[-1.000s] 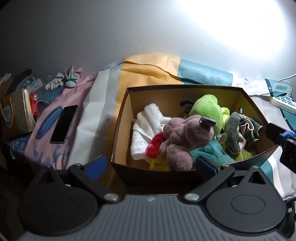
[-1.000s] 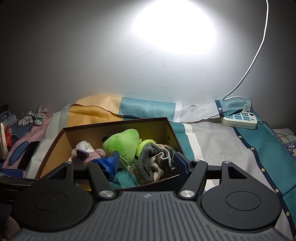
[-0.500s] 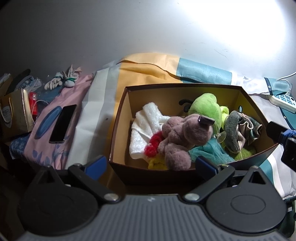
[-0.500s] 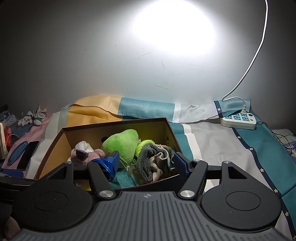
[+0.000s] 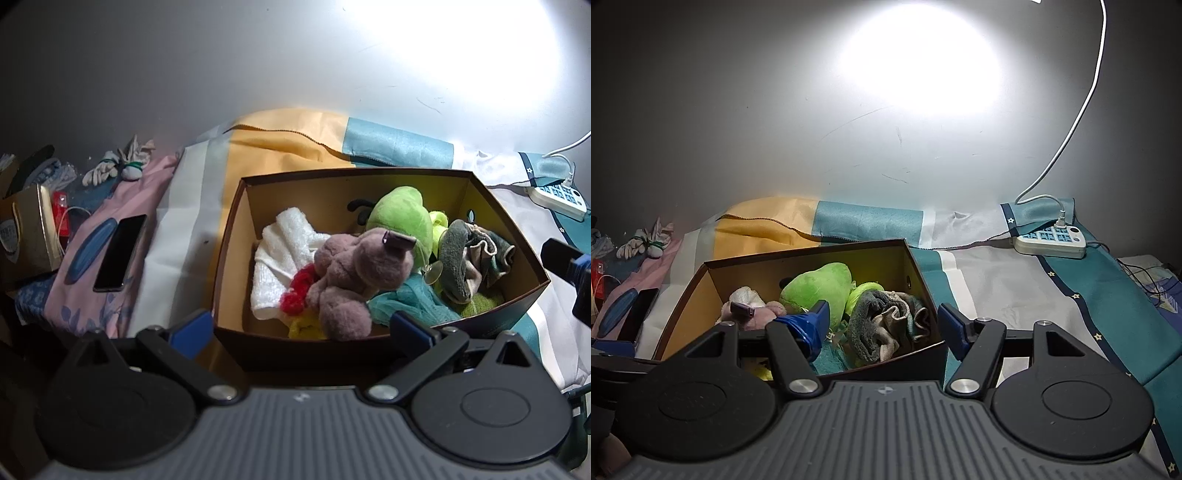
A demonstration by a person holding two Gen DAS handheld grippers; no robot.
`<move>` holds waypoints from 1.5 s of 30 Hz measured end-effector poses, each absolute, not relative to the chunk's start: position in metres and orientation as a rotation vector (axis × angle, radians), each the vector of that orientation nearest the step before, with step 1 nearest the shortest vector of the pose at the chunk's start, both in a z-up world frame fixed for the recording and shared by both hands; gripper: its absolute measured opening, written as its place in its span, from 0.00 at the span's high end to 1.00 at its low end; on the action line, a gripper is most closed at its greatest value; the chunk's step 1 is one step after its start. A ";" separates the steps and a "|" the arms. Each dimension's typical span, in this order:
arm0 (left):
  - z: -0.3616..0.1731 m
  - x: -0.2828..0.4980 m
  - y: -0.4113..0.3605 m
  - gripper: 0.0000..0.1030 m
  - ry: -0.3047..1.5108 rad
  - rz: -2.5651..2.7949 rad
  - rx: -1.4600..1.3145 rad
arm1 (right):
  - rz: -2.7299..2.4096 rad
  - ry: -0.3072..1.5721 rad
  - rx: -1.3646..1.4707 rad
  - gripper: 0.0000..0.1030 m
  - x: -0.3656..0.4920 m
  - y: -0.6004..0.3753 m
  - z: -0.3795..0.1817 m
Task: Organize soft objects
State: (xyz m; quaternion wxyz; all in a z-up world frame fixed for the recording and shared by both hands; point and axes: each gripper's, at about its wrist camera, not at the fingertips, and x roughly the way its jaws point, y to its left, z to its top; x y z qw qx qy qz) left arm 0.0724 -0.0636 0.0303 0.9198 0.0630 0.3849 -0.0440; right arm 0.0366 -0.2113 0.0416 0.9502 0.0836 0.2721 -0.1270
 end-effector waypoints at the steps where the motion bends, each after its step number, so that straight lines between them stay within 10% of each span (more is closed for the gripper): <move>1: 0.031 0.072 -0.063 0.01 0.792 -0.087 0.125 | -0.256 0.555 0.169 0.51 0.037 -0.211 0.042; 45: 0.030 0.068 -0.060 0.01 0.786 -0.049 0.131 | -0.212 0.585 0.154 0.51 0.043 -0.208 0.035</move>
